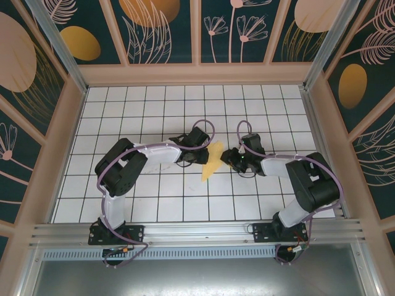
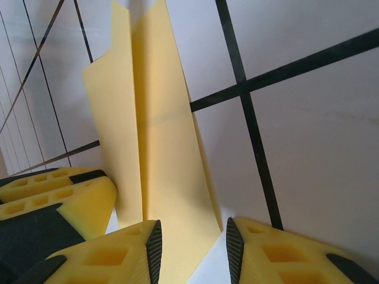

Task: Fold a paper plane with a square sheet of paper (pick it up from the middle)
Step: Turn over the paper at the center of the table.

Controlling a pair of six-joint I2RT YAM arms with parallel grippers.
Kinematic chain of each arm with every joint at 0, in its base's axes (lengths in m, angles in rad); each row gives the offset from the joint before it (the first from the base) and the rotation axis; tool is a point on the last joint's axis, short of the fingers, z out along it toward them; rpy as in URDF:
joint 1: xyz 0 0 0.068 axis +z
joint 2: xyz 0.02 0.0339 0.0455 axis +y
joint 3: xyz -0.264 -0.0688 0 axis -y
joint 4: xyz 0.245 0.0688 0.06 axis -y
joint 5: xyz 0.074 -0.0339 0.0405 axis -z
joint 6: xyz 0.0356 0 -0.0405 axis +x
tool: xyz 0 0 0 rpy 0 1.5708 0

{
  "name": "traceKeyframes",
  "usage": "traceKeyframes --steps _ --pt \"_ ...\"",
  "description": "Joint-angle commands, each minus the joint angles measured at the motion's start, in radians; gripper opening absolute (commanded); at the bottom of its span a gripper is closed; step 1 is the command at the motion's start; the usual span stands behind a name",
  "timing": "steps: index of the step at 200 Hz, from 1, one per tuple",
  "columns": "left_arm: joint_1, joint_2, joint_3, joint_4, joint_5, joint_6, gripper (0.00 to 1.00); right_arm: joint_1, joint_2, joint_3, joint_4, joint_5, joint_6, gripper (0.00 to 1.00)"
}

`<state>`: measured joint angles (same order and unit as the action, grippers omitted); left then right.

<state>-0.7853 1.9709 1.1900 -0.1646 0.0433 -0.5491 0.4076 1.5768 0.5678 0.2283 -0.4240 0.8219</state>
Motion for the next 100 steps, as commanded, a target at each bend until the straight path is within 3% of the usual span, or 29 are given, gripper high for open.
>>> traceKeyframes --steps 1,100 --pt "0.007 0.027 0.004 -0.015 0.007 0.018 0.22 0.013 0.036 0.027 0.027 -0.021 0.016 0.36" --pt "0.006 0.021 -0.001 -0.015 0.012 0.018 0.22 0.019 0.028 0.052 0.031 -0.033 -0.007 0.36"
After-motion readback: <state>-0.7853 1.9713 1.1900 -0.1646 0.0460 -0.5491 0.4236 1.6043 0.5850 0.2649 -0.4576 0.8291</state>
